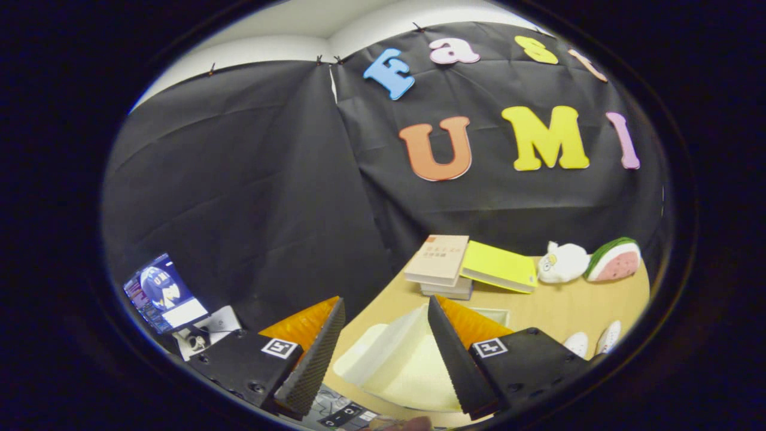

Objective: Open the storage box then place both shoes into the box .Put the left shoe in first, then the right shoe, with the right side of both shoes facing outward in a uniform manner.

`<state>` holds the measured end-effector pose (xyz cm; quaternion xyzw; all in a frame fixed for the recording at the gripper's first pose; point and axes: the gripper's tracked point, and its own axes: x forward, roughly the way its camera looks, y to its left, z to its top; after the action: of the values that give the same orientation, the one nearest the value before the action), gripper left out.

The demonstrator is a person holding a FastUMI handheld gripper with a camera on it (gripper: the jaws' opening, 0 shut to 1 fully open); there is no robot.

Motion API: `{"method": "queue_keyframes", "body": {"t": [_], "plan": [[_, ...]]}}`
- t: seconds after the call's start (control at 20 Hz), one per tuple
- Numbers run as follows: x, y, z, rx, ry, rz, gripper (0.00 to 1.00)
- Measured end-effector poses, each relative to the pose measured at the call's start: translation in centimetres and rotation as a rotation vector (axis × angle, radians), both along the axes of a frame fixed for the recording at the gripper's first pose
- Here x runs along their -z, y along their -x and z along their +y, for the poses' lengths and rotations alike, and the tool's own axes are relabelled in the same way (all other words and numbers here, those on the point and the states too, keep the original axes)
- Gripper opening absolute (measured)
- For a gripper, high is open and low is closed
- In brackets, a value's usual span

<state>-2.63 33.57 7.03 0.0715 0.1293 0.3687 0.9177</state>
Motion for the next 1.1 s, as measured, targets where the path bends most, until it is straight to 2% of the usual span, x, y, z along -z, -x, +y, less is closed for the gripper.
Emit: {"method": "queue_keyframes", "body": {"t": [0.15, 0.2, 0.45, 0.8, 1.0, 1.1], "plan": [[0.3, -1.4, -5.3, 0.098, 0.018, -0.021, 0.91], [0.6, -1.9, -7.2, 0.134, 0.023, -0.025, 0.96], [2.4, -4.3, -16.1, 0.272, 0.008, 0.012, 0.97], [6.5, -7.1, -26.2, 0.386, 0.027, 0.068, 0.97], [10.9, -9.1, -30.1, 0.429, 0.097, 0.128, 0.97], [14.3, -10.0, -31.0, 0.424, 0.14, 0.194, 0.97]]}}
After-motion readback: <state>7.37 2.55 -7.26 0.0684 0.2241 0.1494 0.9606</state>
